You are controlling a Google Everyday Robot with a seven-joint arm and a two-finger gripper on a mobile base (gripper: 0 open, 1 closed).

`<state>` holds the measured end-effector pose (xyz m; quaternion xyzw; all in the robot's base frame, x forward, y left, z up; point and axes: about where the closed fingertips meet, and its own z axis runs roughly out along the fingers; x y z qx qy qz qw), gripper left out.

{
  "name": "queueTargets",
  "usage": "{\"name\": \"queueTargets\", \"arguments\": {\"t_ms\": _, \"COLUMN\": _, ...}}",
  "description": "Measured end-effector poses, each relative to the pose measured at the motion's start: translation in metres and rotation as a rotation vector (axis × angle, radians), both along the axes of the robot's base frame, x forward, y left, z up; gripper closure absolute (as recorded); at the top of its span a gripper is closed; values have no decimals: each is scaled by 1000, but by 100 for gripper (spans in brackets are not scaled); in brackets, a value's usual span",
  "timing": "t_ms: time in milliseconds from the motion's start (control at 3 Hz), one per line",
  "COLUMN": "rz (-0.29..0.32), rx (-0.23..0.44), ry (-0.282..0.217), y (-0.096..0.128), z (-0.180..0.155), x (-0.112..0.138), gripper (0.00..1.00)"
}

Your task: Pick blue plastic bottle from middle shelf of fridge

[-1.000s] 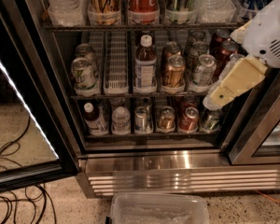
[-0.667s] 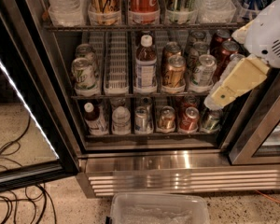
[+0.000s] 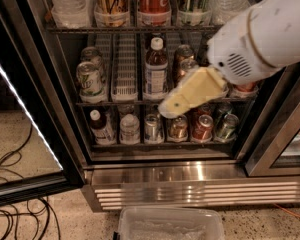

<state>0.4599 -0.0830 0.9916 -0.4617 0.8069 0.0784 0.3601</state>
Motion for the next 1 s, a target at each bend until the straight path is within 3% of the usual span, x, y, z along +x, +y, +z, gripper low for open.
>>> {"name": "queueTargets", "arguments": {"t_ms": 333, "rz": -77, "rx": 142, "ry": -17, "y": 49, "z": 0, "x": 0, "gripper": 0}}
{"name": "queueTargets", "arguments": {"t_ms": 667, "rz": -111, "rx": 273, "ry": 7, "y": 84, "z": -6, "x": 3, "gripper": 0}}
{"name": "queueTargets", "arguments": {"t_ms": 1000, "rz": -109, "rx": 283, "ry": -11, "y": 88, "z": 2, "x": 2, "gripper": 0}}
